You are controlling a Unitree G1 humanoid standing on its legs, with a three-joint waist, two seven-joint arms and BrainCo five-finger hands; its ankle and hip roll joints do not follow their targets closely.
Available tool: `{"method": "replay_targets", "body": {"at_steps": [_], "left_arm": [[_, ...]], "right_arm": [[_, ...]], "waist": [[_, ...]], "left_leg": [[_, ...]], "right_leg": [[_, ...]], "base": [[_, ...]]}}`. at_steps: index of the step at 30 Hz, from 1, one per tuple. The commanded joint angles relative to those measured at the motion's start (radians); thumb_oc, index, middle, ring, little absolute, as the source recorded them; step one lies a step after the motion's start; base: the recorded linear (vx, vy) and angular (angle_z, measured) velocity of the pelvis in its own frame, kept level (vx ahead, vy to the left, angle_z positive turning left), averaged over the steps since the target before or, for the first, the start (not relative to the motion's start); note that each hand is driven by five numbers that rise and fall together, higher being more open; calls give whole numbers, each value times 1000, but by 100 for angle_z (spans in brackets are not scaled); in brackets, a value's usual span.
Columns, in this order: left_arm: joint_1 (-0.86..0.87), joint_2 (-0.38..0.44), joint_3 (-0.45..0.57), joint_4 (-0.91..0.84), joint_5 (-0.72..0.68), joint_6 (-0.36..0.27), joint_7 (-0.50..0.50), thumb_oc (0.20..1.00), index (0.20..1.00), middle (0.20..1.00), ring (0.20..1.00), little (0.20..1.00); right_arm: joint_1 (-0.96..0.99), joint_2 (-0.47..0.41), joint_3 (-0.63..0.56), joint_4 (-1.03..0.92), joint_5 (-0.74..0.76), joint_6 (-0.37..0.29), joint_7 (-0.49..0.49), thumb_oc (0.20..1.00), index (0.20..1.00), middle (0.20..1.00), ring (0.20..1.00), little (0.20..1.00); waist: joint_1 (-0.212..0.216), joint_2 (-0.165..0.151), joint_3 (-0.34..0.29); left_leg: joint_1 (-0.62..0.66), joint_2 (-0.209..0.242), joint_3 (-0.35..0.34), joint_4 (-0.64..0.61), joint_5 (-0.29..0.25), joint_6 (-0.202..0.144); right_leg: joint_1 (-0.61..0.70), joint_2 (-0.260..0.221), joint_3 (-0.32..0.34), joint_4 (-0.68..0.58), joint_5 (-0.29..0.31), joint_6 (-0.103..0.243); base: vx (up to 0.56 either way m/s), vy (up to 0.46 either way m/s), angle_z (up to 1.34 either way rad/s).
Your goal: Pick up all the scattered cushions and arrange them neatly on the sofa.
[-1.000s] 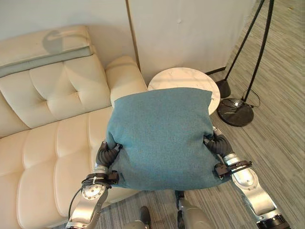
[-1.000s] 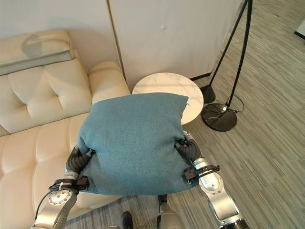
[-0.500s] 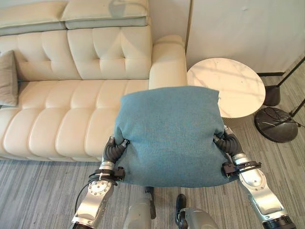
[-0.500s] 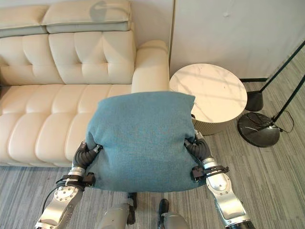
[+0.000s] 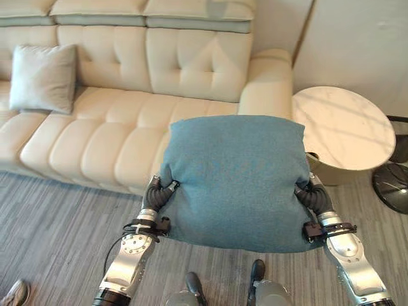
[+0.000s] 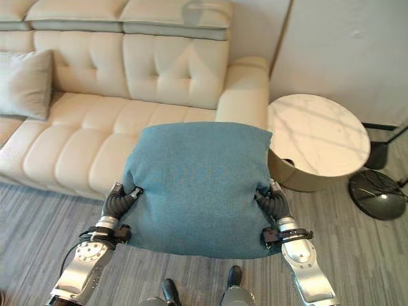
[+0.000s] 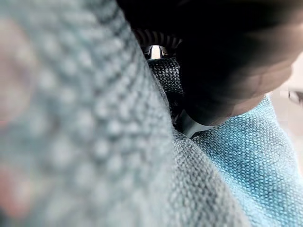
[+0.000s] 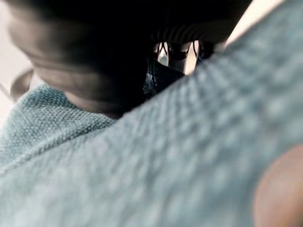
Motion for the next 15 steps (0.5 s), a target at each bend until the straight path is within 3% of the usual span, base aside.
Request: {"method": "replay_targets", "body": {"at_steps": [1,6,7,9,11,14,15], "left_arm": [[-30,11,-15,-115,-8,-93,-49,200,200,200,200,200],[-19,27,-8,-114,3,-90,-50,200,200,200,200,200],[-17,34,-7,-120,-5,-85,-54,200,200,200,200,200],[-16,38,-7,-120,-4,-85,-53,200,200,200,200,200],[-22,41,-23,-115,-4,-84,-57,200,200,200,200,200],[-23,41,-26,-114,-2,-89,-61,200,200,200,200,200],[-28,45,-29,-116,1,-90,-61,200,200,200,200,200]], "right_arm": [[-103,44,21,-73,42,-84,23,200,200,200,200,200],[-108,65,35,-78,40,-83,36,200,200,200,200,200],[-106,73,32,-95,45,-84,41,200,200,200,200,200],[-100,75,30,-98,48,-86,42,200,200,200,200,200],[-88,81,31,-103,64,-91,49,200,200,200,200,200],[-89,73,31,-102,69,-94,52,200,200,200,200,200],[-94,66,31,-106,85,-96,57,200,200,200,200,200]], "waist": [[-1,-62,-75],[24,-61,-63],[22,-54,-45],[19,-51,-38],[-12,-35,-15],[-29,-27,-2],[-41,-29,5]], "left_leg": [[-46,-3,-53,71,-102,-13],[-49,-60,-86,51,-119,34],[-41,-76,-88,46,-106,57],[-29,-87,-96,41,-114,66],[14,-105,-137,33,-138,74],[43,-116,-153,25,-153,75],[68,-131,-166,20,-171,74]], "right_leg": [[77,14,40,-6,-117,49],[28,-48,51,139,-122,72],[-25,-69,57,263,-83,54],[-52,-67,73,319,-84,53],[-164,23,150,401,-106,35],[-202,55,157,355,-111,33],[-253,63,144,299,-83,36]], "base": [[87,219,14],[79,270,10],[46,245,6],[92,213,18],[207,190,30],[200,98,44],[222,54,36]]}}
